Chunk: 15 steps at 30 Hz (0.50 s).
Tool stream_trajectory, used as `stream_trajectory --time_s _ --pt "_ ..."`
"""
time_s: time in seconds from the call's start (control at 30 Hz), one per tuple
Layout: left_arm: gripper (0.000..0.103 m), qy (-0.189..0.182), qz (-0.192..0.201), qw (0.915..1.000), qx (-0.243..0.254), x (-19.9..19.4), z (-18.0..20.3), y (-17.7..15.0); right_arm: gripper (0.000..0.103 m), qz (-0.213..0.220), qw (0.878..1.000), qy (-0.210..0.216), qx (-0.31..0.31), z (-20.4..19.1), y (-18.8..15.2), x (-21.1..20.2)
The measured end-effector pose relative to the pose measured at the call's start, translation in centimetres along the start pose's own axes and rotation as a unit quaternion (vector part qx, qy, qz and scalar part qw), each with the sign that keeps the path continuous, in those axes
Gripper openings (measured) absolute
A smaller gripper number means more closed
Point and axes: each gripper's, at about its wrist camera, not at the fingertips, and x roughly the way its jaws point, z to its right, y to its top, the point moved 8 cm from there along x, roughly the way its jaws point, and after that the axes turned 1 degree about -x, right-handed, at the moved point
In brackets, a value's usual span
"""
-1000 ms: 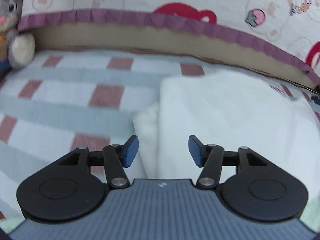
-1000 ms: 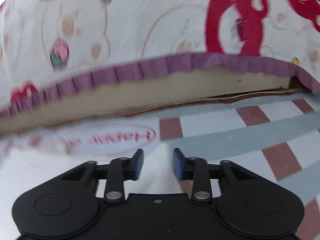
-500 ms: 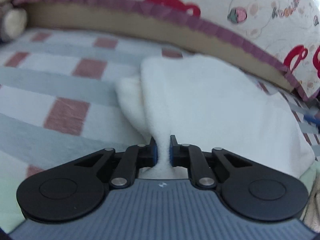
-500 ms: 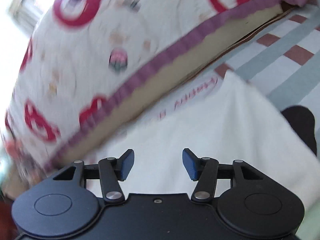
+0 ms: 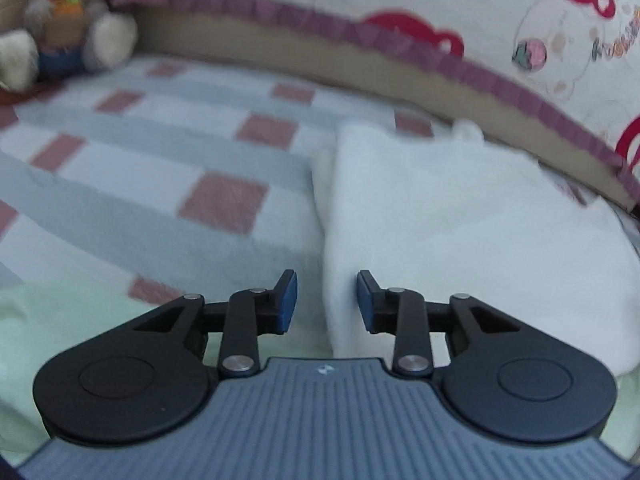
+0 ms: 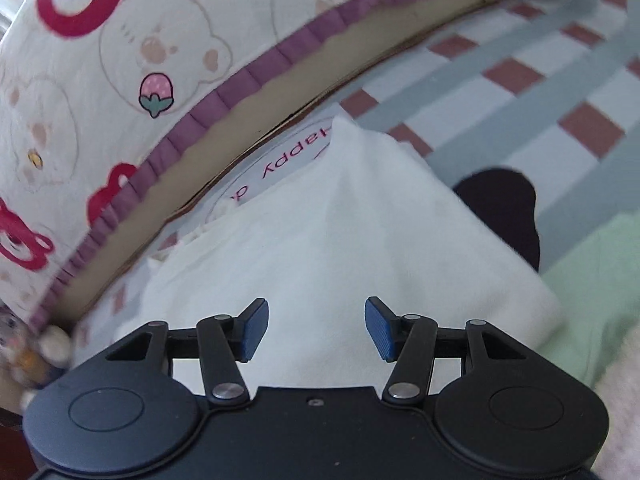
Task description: Fold clothes
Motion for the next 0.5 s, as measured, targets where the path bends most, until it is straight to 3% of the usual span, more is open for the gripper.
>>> stream_trajectory --time_s 0.17,0.23,0.27,0.33,0.4,0.5 --pt "0.033 -0.034 0.084 0.9948 0.047 -3.9 4.4 4.1 0.062 -0.039 0.997 0.038 0.047 -0.3 -0.7 -0.8" --pt "0.041 -0.053 0.098 0.9928 0.044 -3.7 7.3 5.5 0.062 -0.054 0.994 0.056 0.074 -0.5 -1.5 -0.6" --pt "0.043 -0.07 0.093 0.9923 0.042 -3.0 9.1 5.9 0.062 -0.06 0.993 0.058 0.083 -0.9 -2.3 0.1" --pt "0.043 -0.124 0.046 0.9888 0.069 -0.9 13.5 5.7 0.062 -0.073 0.99 0.062 0.101 -1.7 -3.9 1.5" --pt "0.043 -0.161 0.009 0.9793 0.122 0.5 17.4 4.1 0.062 -0.092 0.989 0.062 0.102 -2.4 -6.2 2.2" --pt "0.043 -0.179 -0.052 0.9672 0.172 2.5 20.8 1.1 0.062 -0.117 0.986 0.058 0.101 -2.9 -9.8 2.9"
